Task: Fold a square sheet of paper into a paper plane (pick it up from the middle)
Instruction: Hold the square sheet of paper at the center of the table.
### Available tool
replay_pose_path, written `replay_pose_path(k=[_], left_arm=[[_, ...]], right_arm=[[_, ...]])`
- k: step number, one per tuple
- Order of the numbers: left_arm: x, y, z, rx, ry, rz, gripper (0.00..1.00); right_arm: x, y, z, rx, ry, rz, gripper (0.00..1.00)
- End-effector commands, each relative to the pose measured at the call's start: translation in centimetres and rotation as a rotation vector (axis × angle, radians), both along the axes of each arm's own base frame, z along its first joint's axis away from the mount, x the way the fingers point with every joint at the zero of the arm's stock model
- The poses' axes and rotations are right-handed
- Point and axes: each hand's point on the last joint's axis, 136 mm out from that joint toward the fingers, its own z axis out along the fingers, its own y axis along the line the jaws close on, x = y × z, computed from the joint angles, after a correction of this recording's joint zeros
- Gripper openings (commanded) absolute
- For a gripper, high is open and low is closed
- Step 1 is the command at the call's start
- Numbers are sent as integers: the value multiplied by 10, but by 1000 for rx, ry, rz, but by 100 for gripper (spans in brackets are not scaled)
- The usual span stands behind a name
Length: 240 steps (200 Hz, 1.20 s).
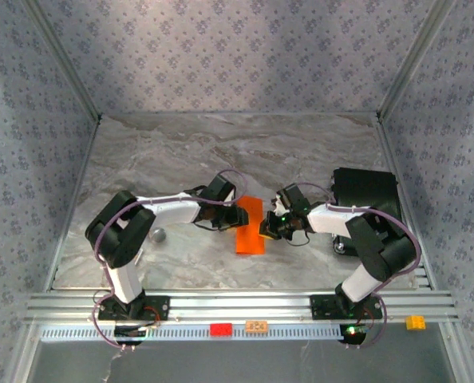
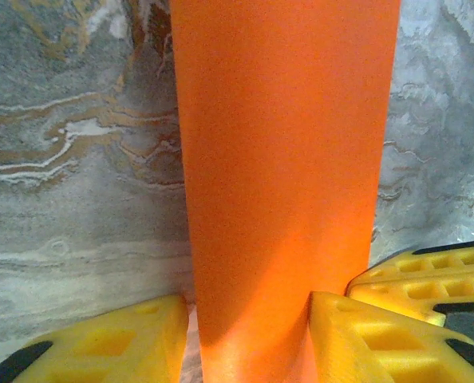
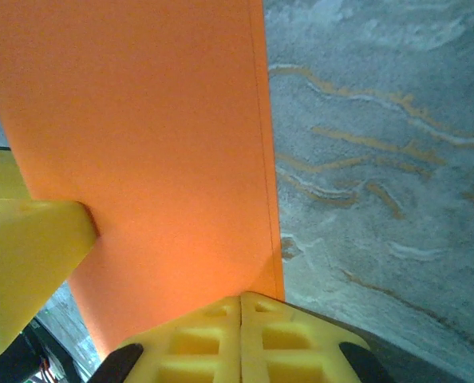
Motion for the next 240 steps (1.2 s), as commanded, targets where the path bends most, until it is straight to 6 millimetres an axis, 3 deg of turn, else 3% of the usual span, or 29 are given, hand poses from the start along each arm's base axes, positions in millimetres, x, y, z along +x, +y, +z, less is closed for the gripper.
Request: replay_pose_path(k=[1, 23, 49, 81, 143, 240], left_arm=[[-1, 6, -13, 71, 4, -11, 44], [-1, 11, -16, 107, 4, -12, 43], [-1, 17, -19, 150, 10, -5, 43], [-1, 18, -20, 178, 9, -22, 42], [1, 31, -26, 254, 11, 2, 41], [4, 32, -33, 274, 18, 17, 43]], right_arm=[[7, 1, 19, 25, -19, -18, 11], [19, -13, 49, 22, -98, -34, 14], [32, -61, 81, -53, -175, -146, 15], [32, -93, 95, -46, -223, -259, 16], [21, -94, 83, -11, -191, -293, 16], [17, -93, 74, -12, -174, -297, 17]])
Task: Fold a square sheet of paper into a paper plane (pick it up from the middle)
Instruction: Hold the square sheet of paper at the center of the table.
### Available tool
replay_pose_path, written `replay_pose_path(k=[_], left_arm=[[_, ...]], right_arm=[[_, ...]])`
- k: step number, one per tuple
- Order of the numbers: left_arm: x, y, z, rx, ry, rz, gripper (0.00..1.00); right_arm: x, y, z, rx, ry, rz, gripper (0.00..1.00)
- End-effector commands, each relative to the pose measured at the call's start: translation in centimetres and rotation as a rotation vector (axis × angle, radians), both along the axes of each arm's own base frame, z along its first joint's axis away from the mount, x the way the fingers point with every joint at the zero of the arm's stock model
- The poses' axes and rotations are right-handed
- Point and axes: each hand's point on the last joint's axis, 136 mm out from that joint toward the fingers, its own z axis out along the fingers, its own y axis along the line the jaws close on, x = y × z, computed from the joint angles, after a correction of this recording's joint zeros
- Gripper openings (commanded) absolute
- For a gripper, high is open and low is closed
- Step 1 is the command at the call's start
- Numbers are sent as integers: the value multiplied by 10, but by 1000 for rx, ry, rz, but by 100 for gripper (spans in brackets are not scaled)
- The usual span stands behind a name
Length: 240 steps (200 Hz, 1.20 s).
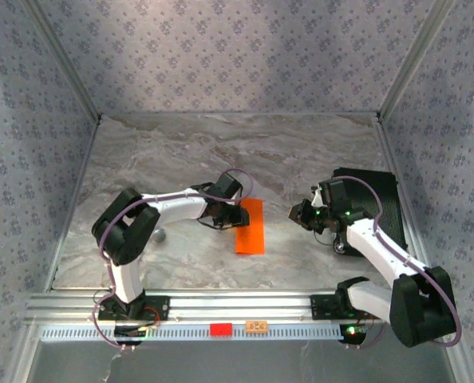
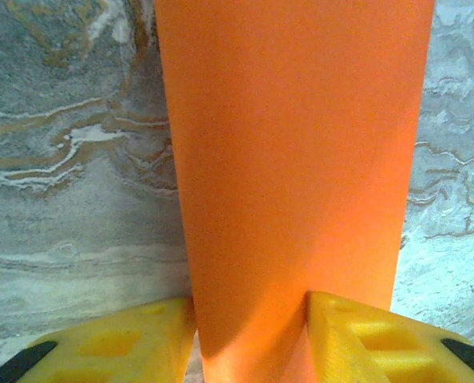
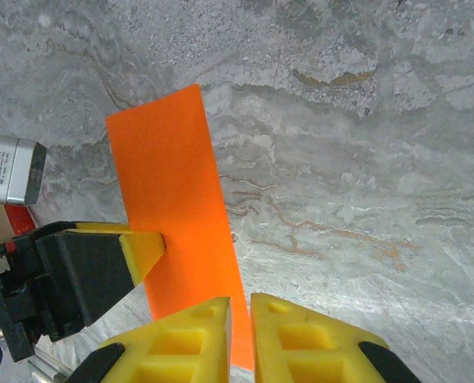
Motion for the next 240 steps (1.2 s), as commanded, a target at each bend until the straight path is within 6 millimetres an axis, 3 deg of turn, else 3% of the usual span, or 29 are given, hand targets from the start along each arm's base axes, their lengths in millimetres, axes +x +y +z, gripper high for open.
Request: replay_pose_path(k=[1, 136, 180, 240], left_arm=[[2, 29, -28, 153, 15, 36, 43], [4, 33, -37, 213, 15, 6, 46], [3, 33, -37, 211, 16, 3, 45], [4, 34, -36, 212, 12, 4, 45]], right_arm=[[-3, 1, -3, 2, 12, -7, 17], [-4, 7, -6, 10, 17, 16, 18], [-3, 29, -4, 39, -5, 90, 15], [-3, 64, -17, 23, 22, 194, 10]])
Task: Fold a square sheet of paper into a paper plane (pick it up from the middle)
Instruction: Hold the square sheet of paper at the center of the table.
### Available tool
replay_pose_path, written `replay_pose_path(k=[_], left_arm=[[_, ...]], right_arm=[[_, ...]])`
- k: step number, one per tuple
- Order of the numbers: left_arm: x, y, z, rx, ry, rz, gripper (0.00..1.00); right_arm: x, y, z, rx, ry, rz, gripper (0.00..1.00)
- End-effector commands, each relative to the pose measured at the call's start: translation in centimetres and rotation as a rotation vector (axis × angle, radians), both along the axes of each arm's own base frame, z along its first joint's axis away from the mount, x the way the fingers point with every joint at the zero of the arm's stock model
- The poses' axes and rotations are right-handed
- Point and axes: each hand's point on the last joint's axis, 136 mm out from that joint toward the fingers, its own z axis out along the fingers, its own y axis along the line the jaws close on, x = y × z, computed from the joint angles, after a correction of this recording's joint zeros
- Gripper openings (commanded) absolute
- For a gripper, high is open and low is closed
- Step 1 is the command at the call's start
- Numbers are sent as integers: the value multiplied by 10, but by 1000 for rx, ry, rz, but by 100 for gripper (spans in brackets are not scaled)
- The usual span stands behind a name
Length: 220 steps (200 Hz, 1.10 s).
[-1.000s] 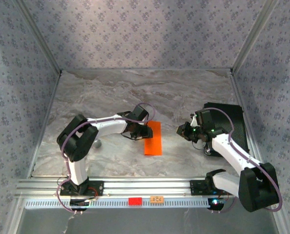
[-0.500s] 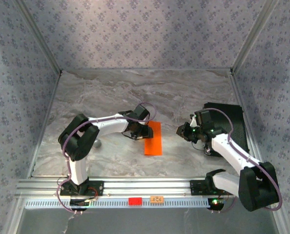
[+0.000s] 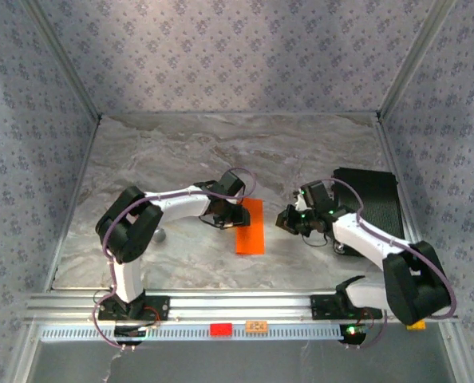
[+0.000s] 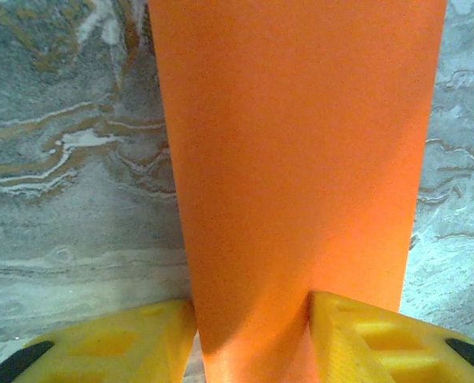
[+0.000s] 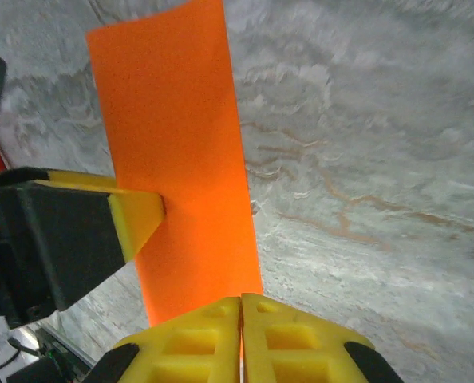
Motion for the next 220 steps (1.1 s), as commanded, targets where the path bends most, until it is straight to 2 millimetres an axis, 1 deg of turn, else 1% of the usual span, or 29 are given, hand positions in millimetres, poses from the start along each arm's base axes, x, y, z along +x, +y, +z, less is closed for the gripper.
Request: replay_pose_path(k=[1, 19, 38, 73, 97, 132, 169, 185, 220], left_arm=[[3, 34, -34, 172, -5, 28, 45], [3, 35, -35, 172, -4, 29, 45], [2, 34, -35, 170, -2, 26, 45], [2, 34, -36, 172, -1, 25, 45], [3, 34, -36, 169, -2, 26, 45], [3, 35, -35, 173, -7, 23, 43], [4, 34, -35, 170, -11, 23, 43], [4, 35, -35, 173, -14, 28, 41], [5, 35, -34, 171, -13, 27, 43]], right_arm=[[10, 18, 10, 25, -36, 34, 10], [10, 26, 3, 12, -21, 52, 8], [12, 30, -3, 4, -8, 47, 7], [13, 37, -6, 5, -2, 60, 7], [13, 38, -9, -3, 5, 62, 7], [14, 24, -11, -56, 10, 21, 6], [13, 13, -11, -53, 11, -13, 7], [12, 10, -11, -53, 9, -21, 7], [12, 3, -10, -49, 8, -43, 7]])
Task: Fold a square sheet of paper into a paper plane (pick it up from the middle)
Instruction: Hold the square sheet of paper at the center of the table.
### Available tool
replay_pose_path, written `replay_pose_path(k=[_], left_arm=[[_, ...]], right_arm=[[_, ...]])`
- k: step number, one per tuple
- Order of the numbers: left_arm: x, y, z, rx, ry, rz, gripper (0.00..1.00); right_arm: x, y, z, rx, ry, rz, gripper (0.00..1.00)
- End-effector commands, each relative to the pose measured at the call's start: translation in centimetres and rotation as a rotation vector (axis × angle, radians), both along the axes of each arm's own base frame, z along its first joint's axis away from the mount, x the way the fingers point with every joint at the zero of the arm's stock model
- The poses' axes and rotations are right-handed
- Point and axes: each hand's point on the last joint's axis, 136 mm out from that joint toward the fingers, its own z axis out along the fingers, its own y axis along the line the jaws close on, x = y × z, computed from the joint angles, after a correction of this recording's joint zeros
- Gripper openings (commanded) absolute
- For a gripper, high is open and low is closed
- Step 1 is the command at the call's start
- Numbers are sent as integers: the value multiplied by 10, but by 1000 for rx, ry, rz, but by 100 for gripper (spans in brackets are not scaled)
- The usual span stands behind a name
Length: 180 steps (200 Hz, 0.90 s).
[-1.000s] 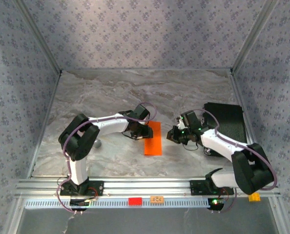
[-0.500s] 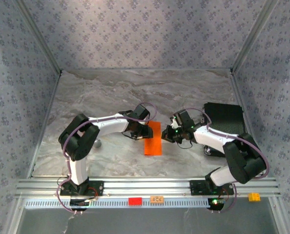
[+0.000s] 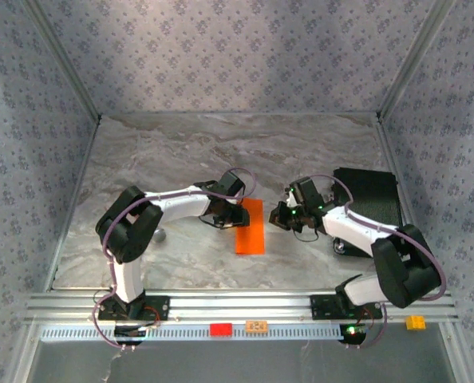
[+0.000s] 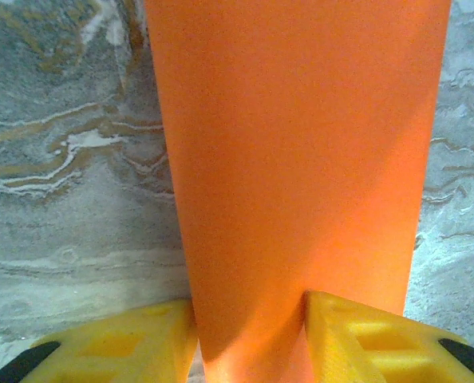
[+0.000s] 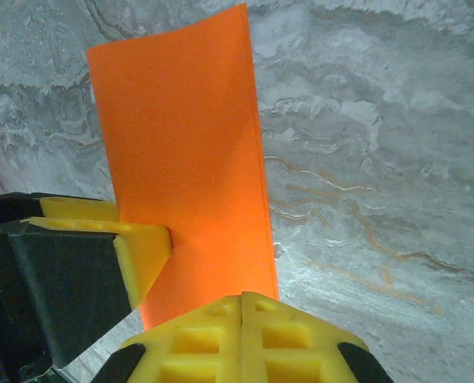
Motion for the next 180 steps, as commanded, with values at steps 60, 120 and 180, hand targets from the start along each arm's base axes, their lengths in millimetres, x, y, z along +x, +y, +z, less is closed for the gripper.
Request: replay_pose_path(k=[60, 120, 180], left_arm=[[4, 34, -38, 171, -1, 36, 44], [3, 33, -40, 172, -1, 20, 44], [4, 33, -41, 172, 1, 23, 44]], right_arm=[[-5, -12, -2, -18, 17, -45, 7], [-5, -11, -3, -11, 19, -41, 7], [-5, 5, -2, 31, 20, 14, 8]])
